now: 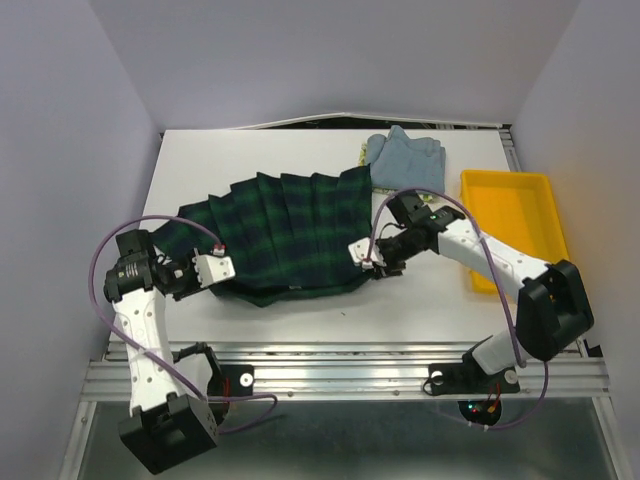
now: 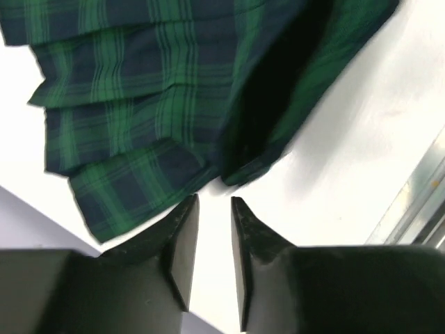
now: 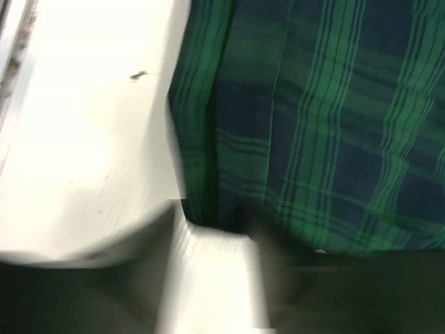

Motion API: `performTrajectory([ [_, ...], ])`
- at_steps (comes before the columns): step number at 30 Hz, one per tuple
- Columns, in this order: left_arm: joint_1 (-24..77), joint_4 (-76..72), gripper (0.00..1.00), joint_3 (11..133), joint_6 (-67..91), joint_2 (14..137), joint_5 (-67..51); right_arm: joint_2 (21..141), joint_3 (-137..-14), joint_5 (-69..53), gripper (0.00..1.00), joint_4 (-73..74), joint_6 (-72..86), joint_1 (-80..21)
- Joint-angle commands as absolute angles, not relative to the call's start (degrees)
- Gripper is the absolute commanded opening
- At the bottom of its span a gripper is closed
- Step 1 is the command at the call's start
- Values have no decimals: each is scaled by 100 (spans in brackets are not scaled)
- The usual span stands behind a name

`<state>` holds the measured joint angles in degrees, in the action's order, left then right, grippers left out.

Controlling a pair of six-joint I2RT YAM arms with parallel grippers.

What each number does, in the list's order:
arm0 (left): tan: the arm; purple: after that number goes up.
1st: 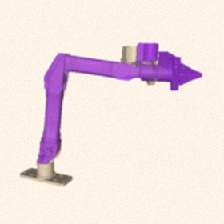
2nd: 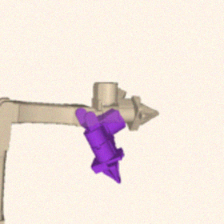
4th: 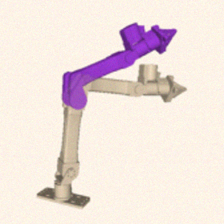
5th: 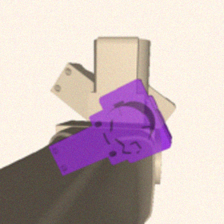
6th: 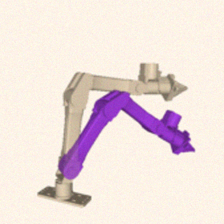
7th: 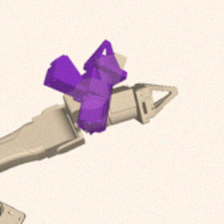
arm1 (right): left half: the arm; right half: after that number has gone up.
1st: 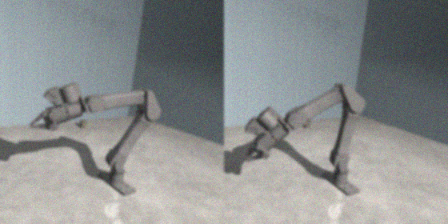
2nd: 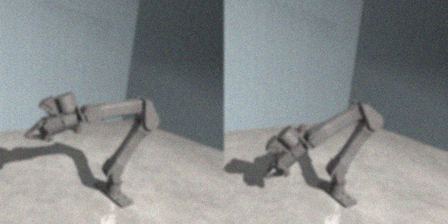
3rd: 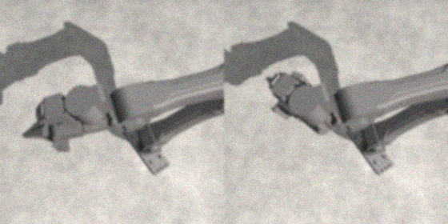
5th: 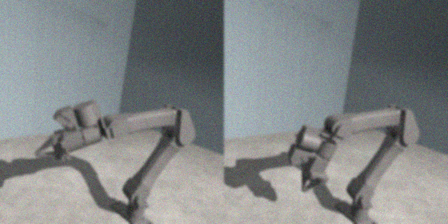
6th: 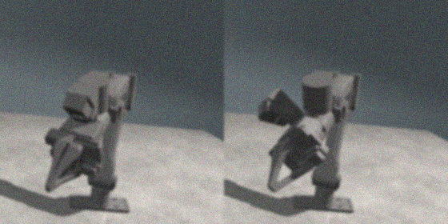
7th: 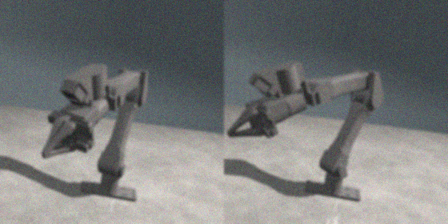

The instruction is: Fold and stack the skirts

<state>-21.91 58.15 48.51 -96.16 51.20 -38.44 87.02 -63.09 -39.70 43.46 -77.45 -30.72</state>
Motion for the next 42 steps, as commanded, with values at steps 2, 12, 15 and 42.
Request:
performTrajectory([
  [2, -2250, 5936, 55, 5053, -9323, 4465, -3700, 7735, -5924, -3631, 87, 4379, -8080, -3085],
  [12, -2145, 4088, 64, 6063, -5602, 6517, -3516, 9542, -8233, -2276, 73, 3348, -4440, -3085],
  [15, -1837, 3718, 61, 6240, -4555, 7207, -3104, 10702, -9279, -2338, 62, 3612, -4070, -3085],
  [42, -27, 5353, 31, 14712, -2819, 14784, -1731, 12921, -11767, -3832, 56, 6153, -3342, -4439],
])
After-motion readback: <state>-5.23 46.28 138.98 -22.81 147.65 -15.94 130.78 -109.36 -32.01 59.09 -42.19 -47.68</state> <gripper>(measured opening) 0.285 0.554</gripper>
